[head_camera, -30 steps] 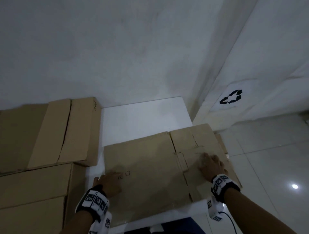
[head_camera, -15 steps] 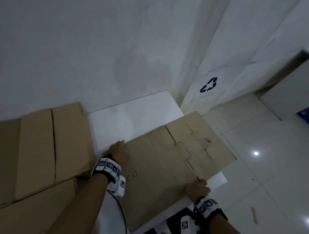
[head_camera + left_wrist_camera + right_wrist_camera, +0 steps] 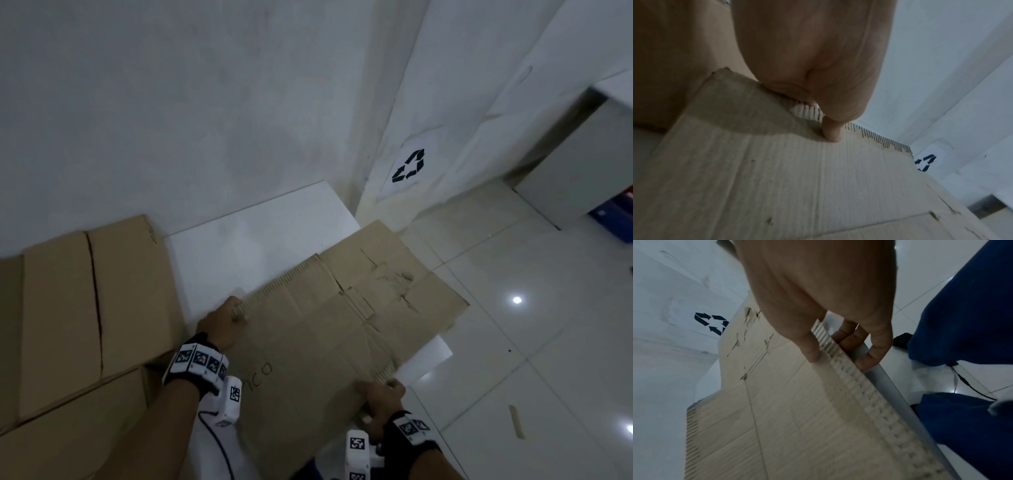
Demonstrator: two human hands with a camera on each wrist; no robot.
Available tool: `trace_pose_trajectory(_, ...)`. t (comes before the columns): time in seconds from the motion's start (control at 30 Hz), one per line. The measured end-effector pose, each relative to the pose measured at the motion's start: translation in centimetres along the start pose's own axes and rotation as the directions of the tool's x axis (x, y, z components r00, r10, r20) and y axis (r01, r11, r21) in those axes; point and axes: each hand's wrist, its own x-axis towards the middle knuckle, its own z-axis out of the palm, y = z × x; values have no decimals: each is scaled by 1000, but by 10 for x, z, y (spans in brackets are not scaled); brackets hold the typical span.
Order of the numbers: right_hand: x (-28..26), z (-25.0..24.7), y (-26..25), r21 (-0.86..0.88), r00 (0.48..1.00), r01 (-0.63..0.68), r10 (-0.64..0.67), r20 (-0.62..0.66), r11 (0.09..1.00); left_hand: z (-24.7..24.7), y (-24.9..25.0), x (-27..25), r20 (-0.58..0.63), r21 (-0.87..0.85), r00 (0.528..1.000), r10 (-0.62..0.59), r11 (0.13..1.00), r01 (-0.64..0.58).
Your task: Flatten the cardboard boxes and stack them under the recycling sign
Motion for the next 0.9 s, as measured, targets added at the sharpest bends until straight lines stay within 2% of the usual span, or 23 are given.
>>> trace_pose_trajectory(0.17,-3,-14,-5,21,983,74,-76,165,997,1,22,-24,-100,-85,994,-31,996,23)
trace_pose_trajectory(0.4,19,-94,-63,127,919,306,-327,220,944,36,92,-60,-165,-382,980,-109,923,38)
trace_pose_trajectory(0.53,46,-154,-103,142,871,448,-466,153,883,72,154,-70,-149,-474,982,-115,880,31)
trace_pose_trajectory(0.63,66,-199,-127,127,848,510,-522,90,851,98,201,-73,-135,-509,986,-97,861,15)
trace_pose_trajectory(0.9,108,-302,-176,128,868,496,-483,-118,859,163,307,-66,-17,-562,995,-95,824,70)
